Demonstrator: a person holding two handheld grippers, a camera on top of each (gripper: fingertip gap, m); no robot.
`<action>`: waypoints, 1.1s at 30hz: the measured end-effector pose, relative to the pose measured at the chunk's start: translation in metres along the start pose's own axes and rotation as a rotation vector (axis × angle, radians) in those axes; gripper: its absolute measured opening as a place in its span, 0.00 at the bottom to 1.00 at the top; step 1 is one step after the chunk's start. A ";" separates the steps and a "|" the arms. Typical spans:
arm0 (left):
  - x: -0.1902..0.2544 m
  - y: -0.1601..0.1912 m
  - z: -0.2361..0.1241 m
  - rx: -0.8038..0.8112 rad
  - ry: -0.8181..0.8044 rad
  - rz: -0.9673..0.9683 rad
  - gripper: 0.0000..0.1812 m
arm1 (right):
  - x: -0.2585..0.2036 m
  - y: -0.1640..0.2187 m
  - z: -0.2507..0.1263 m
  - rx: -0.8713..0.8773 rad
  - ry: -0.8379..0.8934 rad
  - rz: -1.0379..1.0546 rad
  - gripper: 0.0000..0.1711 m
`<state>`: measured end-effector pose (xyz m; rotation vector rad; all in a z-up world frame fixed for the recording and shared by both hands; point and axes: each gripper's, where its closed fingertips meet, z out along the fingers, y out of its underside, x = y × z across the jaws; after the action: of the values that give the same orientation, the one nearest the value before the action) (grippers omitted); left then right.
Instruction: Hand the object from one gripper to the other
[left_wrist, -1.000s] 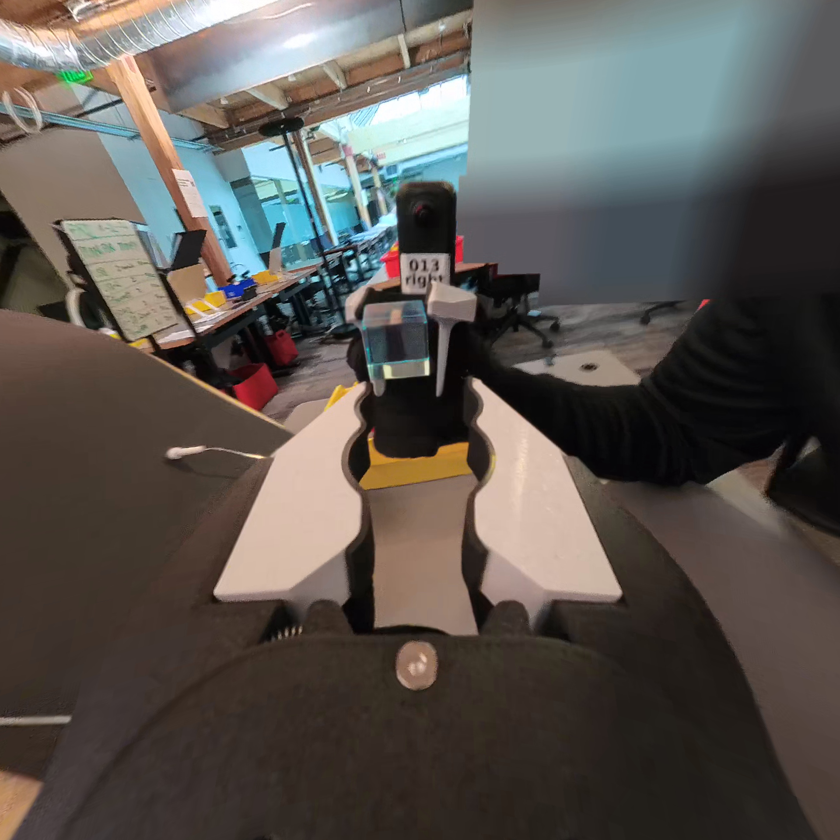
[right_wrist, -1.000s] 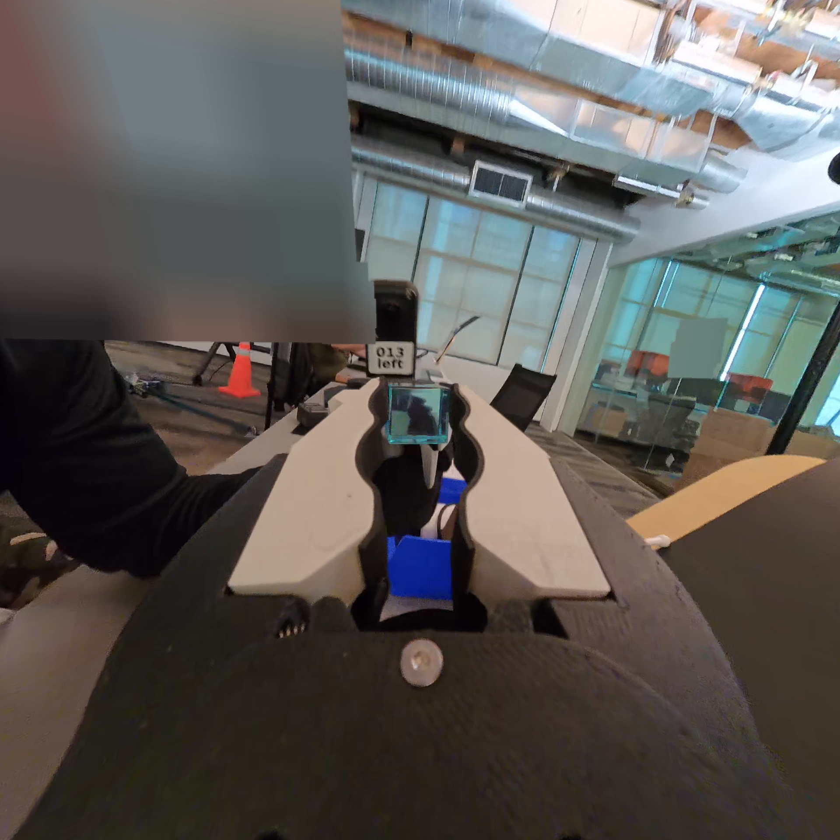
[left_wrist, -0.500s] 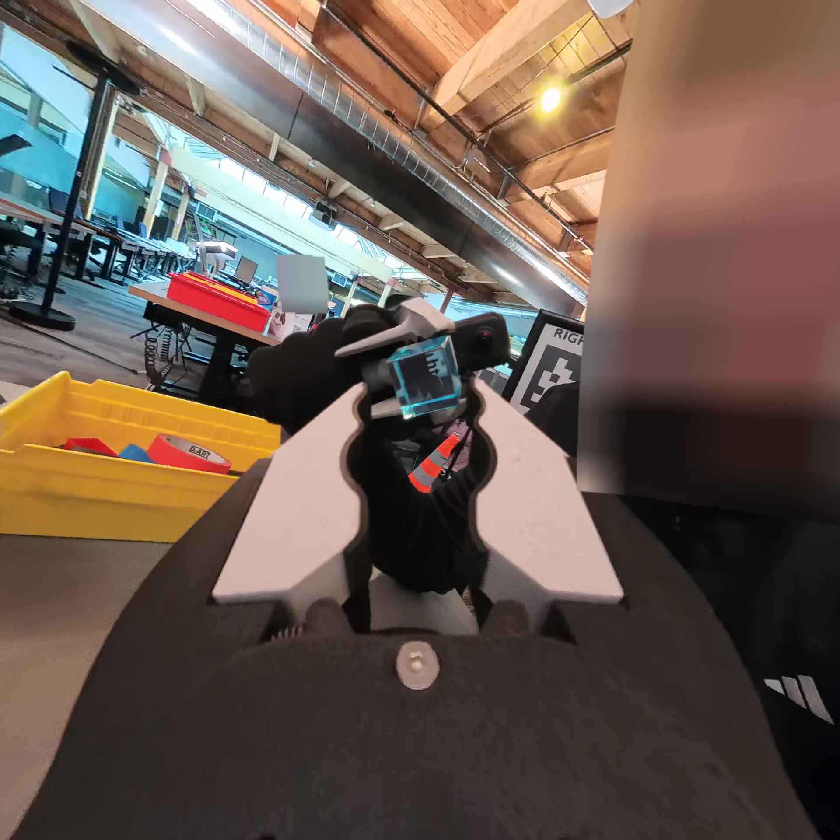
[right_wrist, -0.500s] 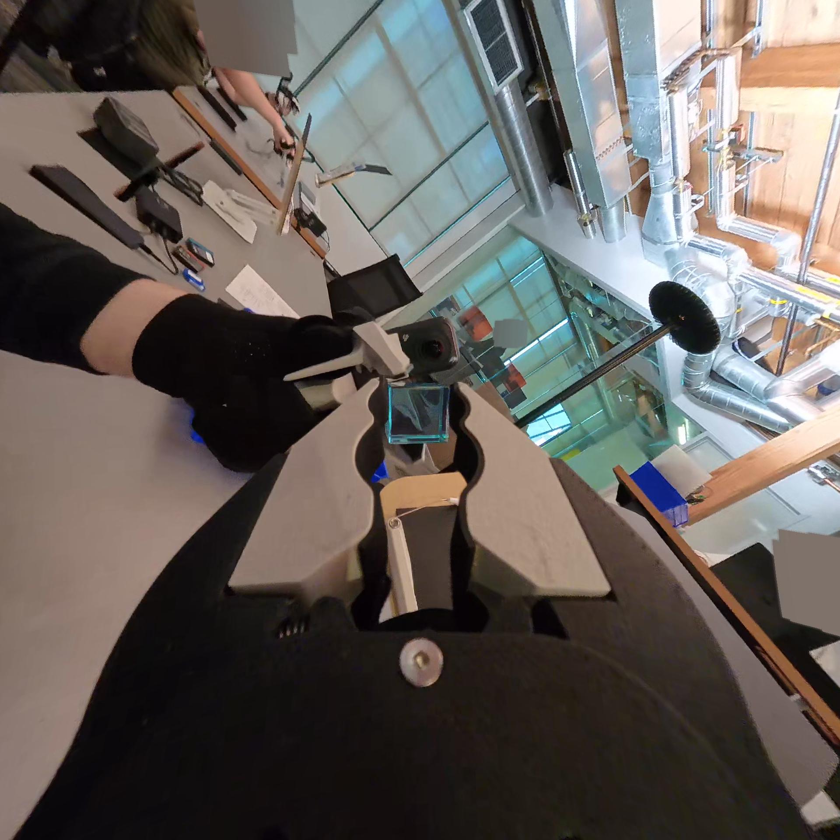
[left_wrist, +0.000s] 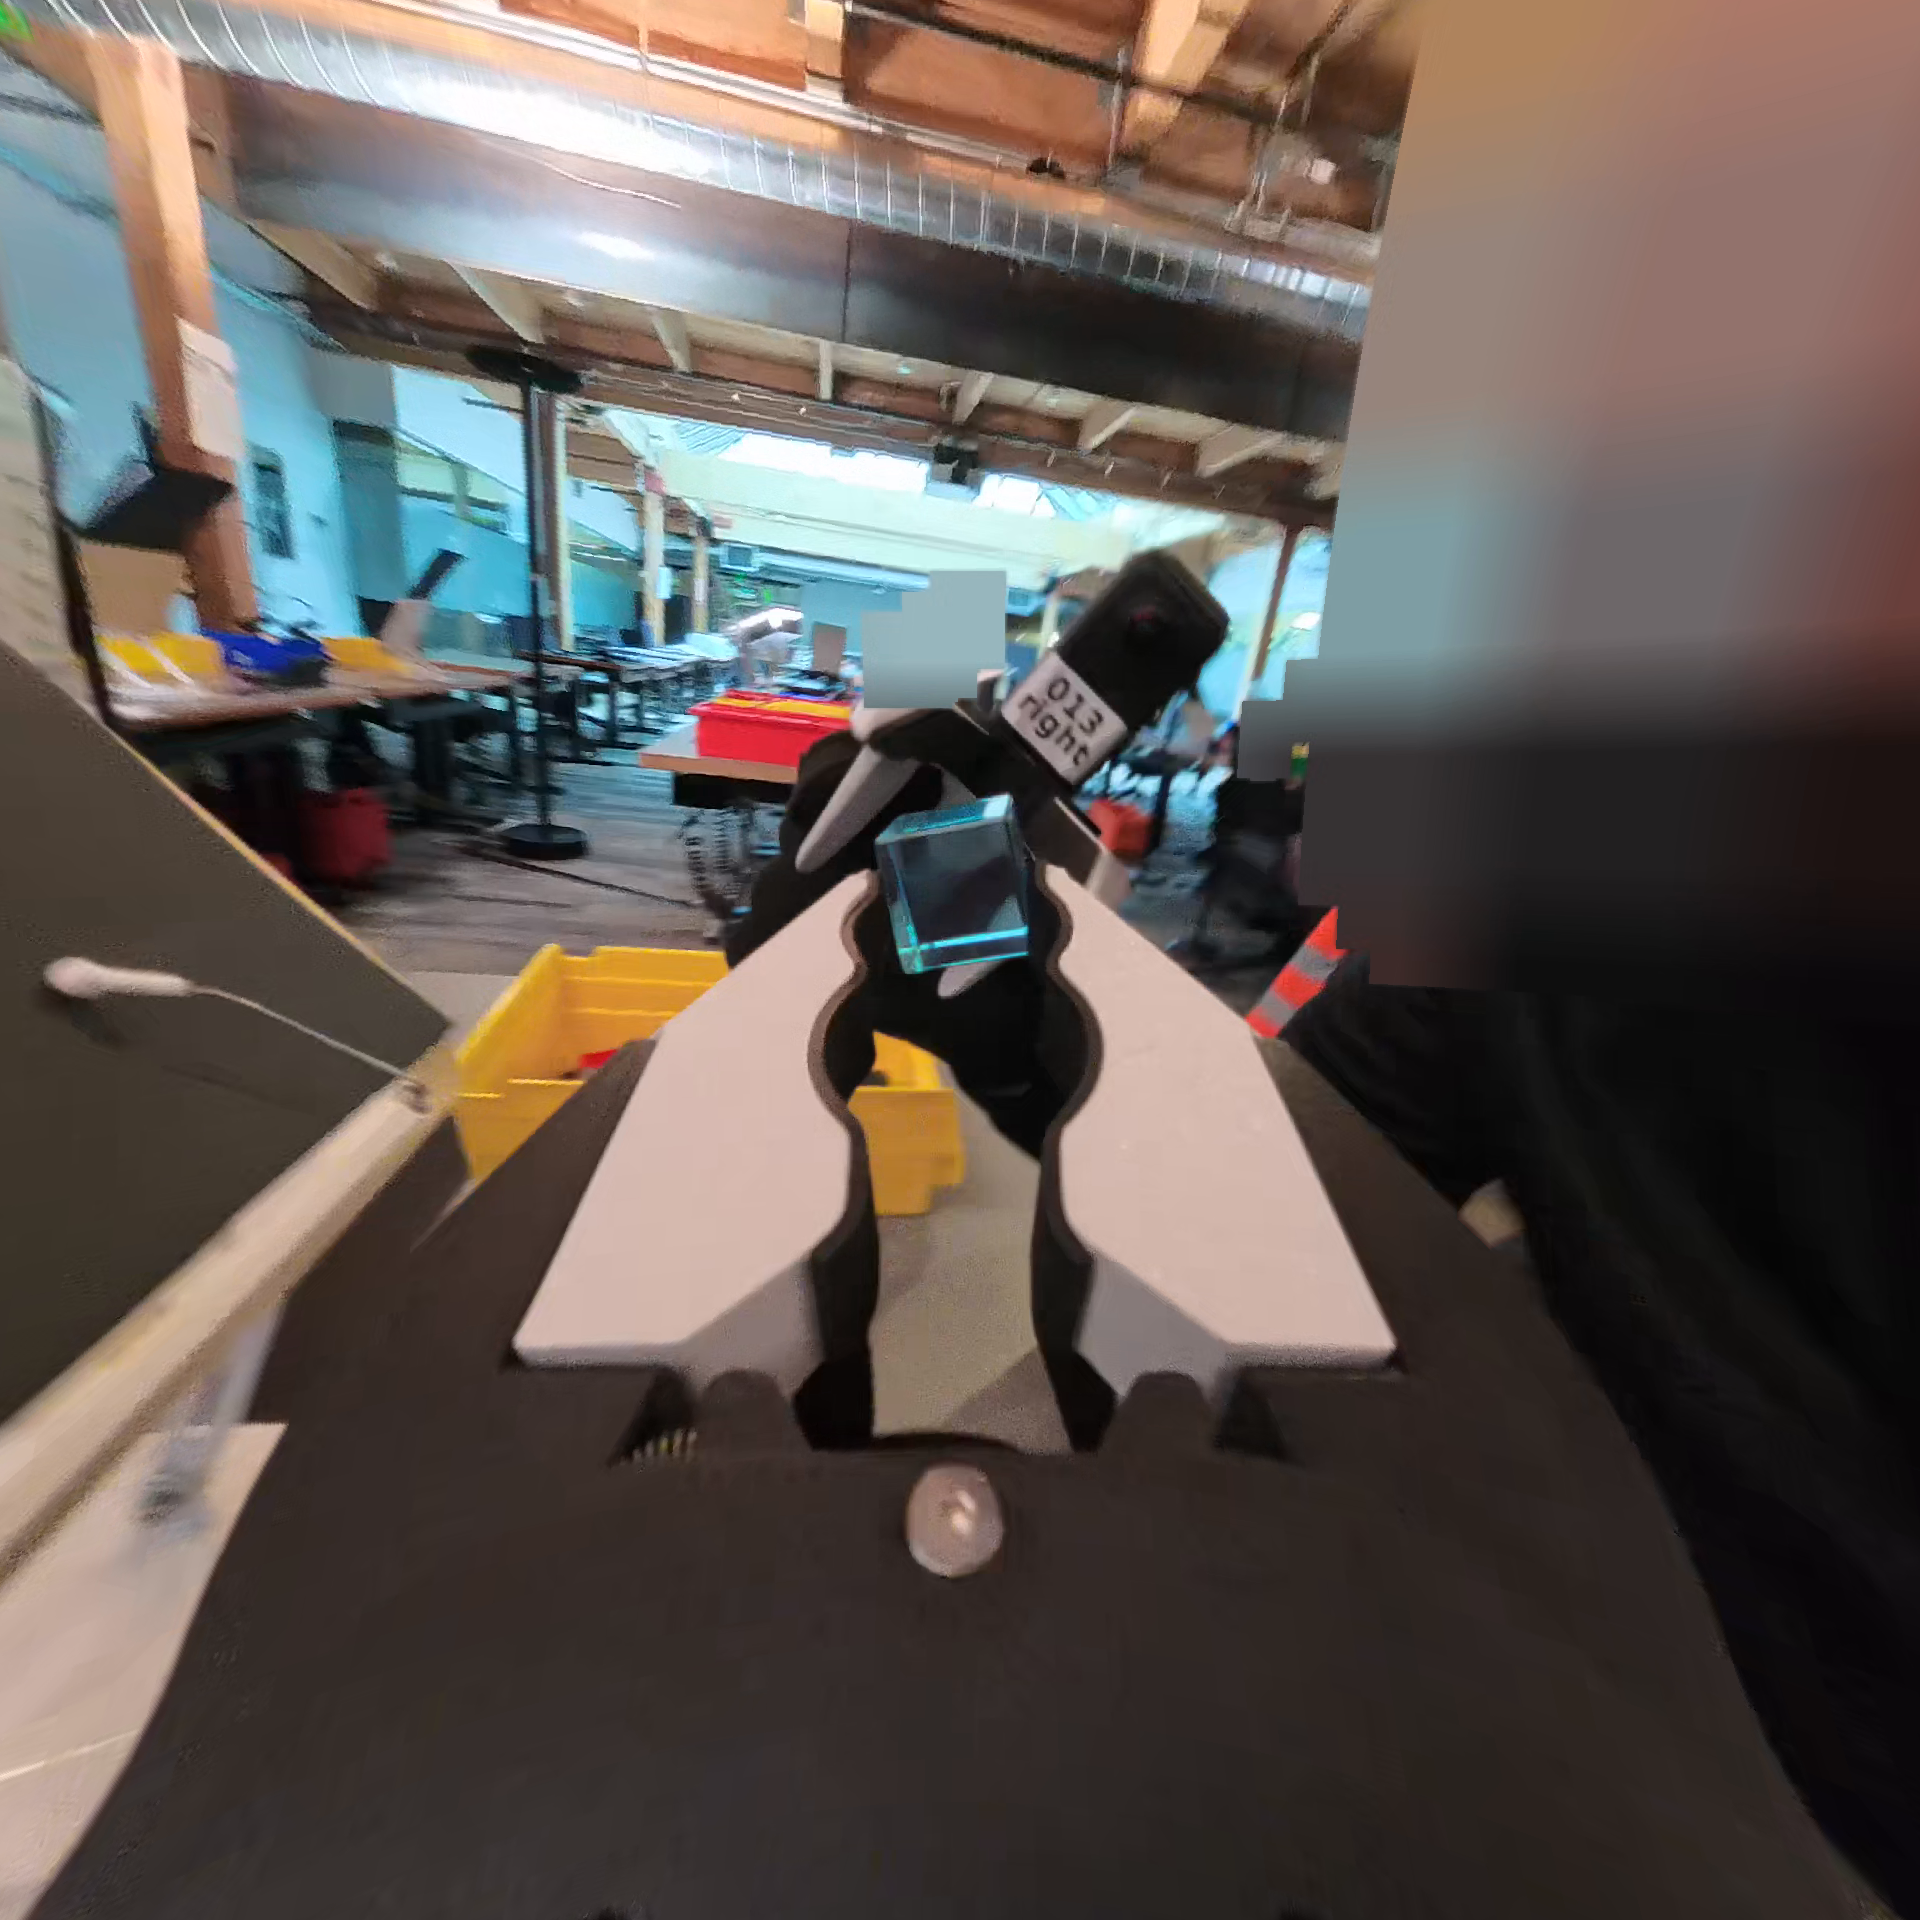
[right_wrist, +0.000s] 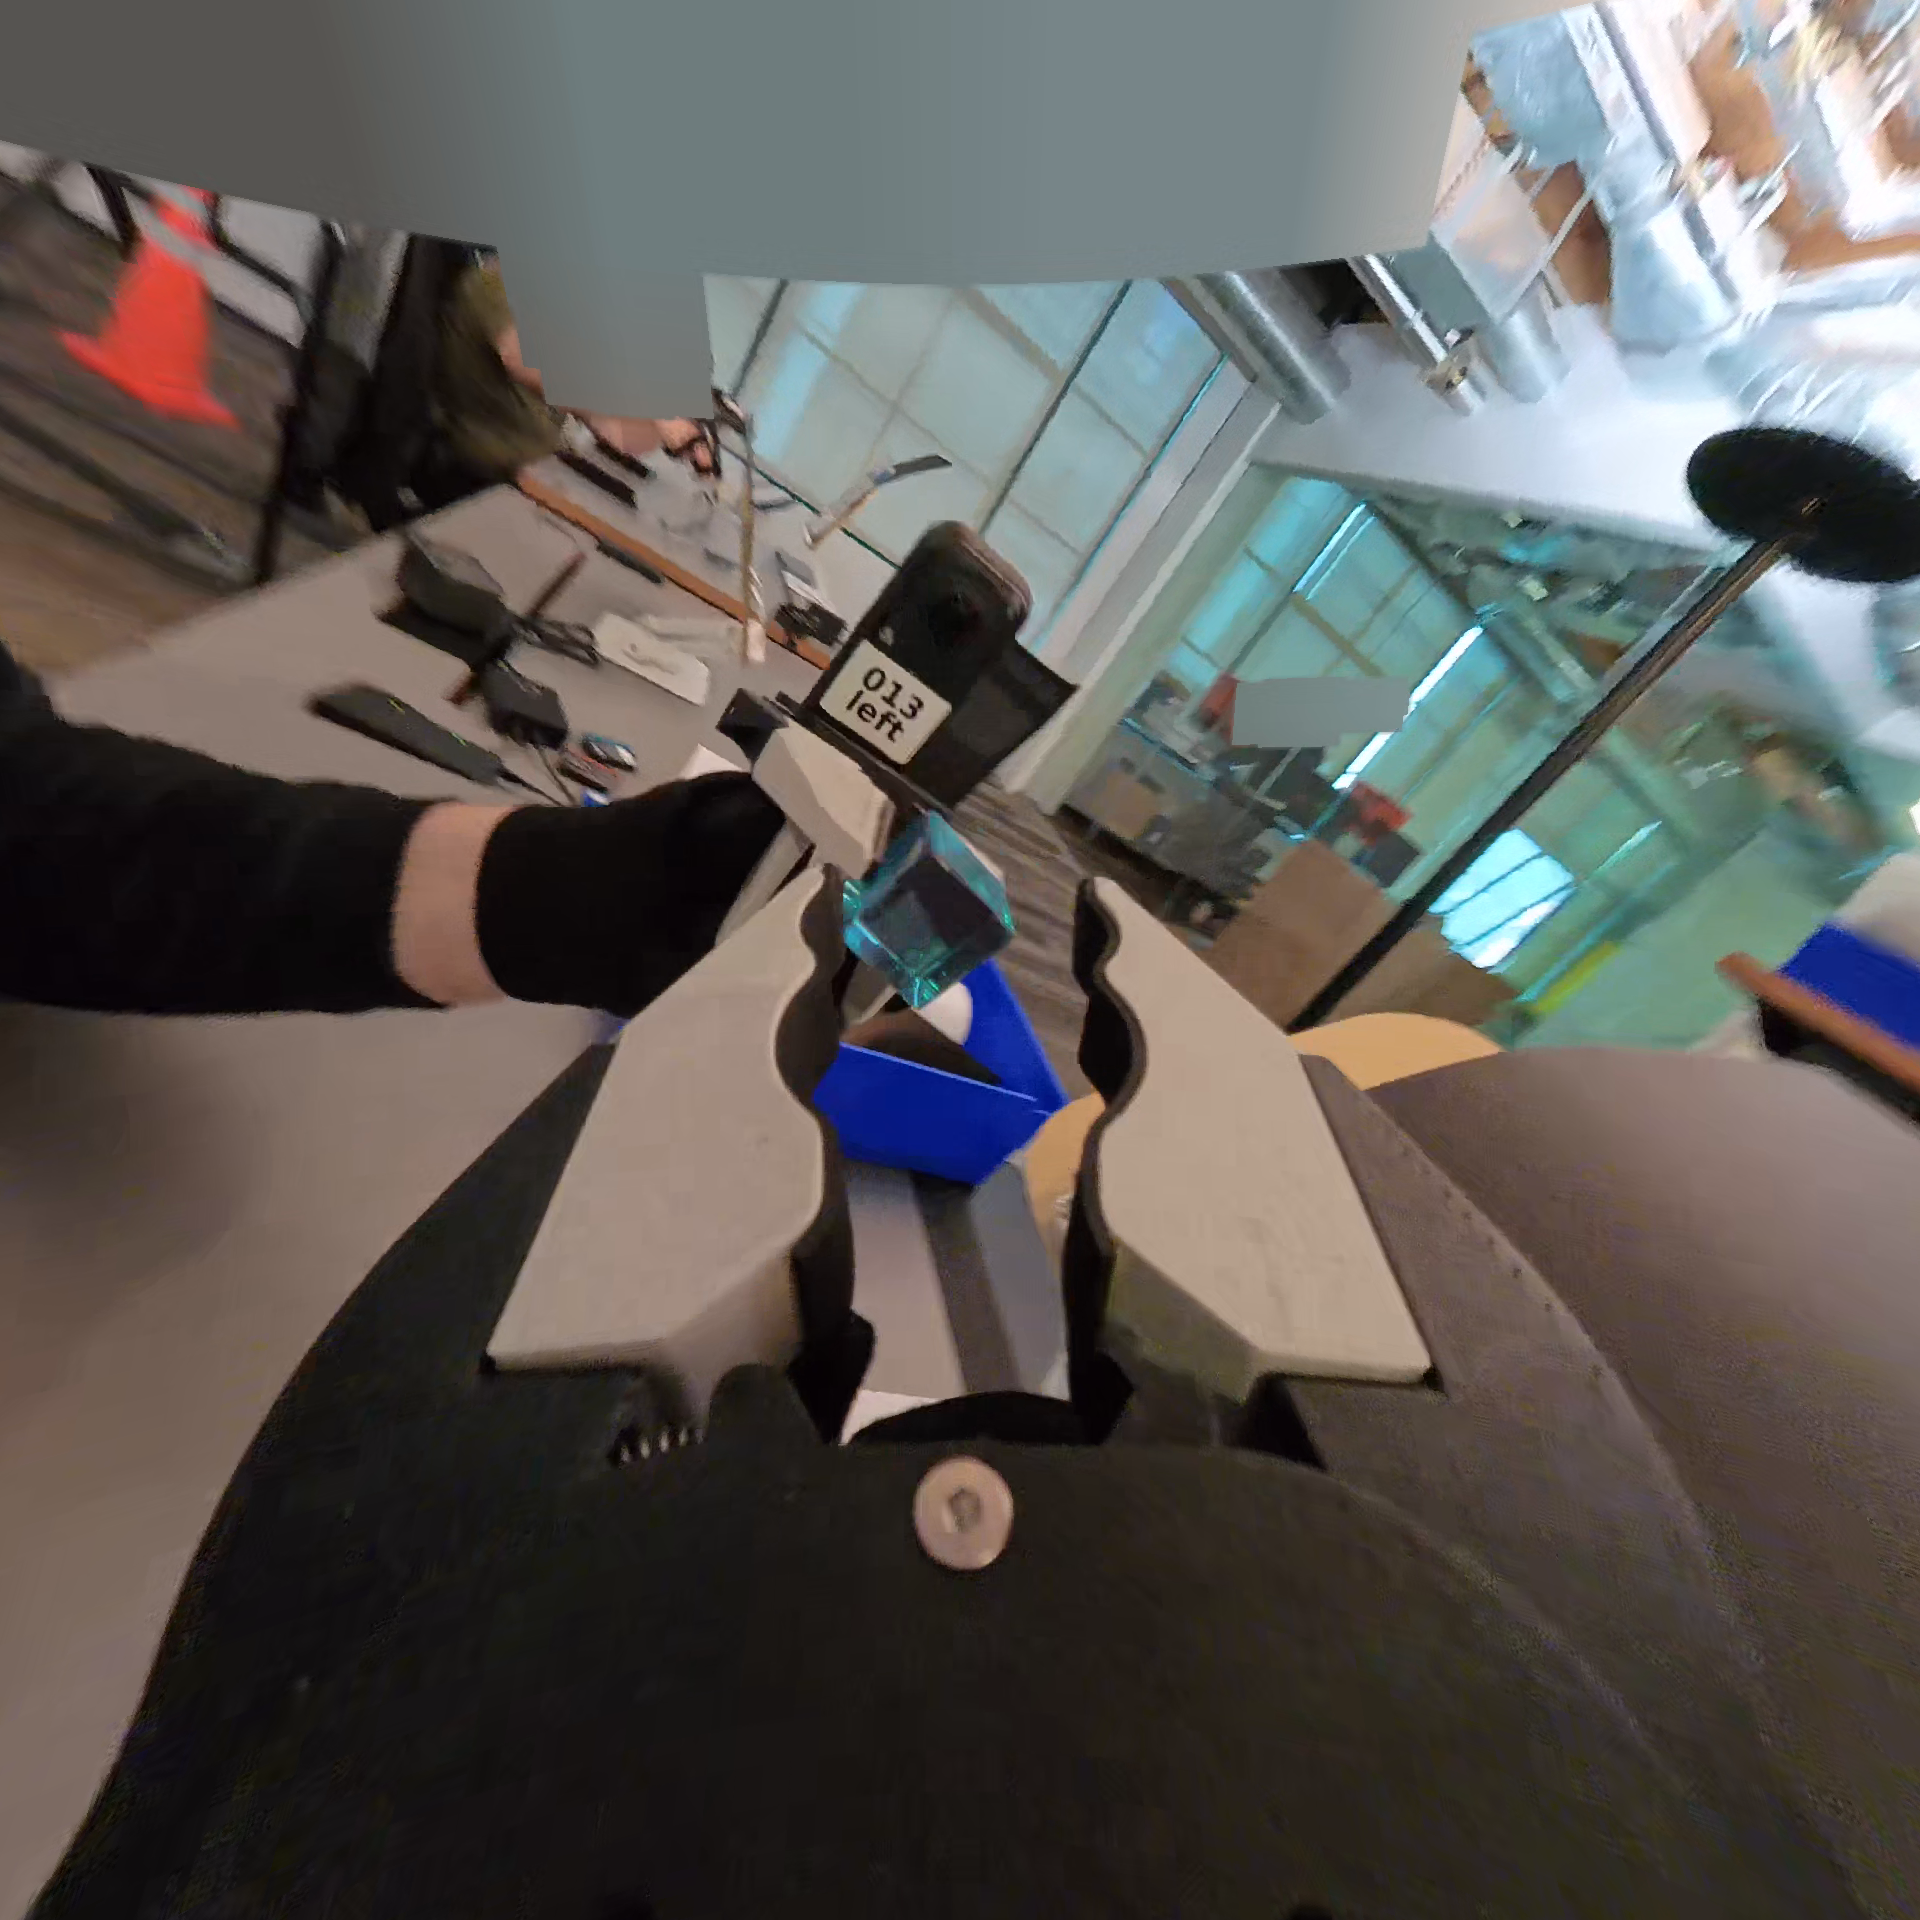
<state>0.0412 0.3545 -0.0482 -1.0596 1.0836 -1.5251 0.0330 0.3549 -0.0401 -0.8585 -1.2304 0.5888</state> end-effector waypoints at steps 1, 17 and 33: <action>0.002 0.000 0.000 -0.024 -0.025 0.069 0.14 | 0.001 0.000 -0.001 0.019 -0.020 0.067 0.23; 0.006 -0.003 -0.003 -0.115 -0.170 0.414 0.14 | -0.009 0.002 0.004 0.099 -0.180 0.362 0.13; -0.009 -0.009 -0.008 -0.037 -0.172 0.249 0.21 | 0.007 0.011 0.001 0.036 -0.061 0.254 0.13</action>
<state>0.0331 0.3660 -0.0423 -1.0198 1.0824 -1.1991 0.0347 0.3665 -0.0451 -0.9798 -1.1704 0.8443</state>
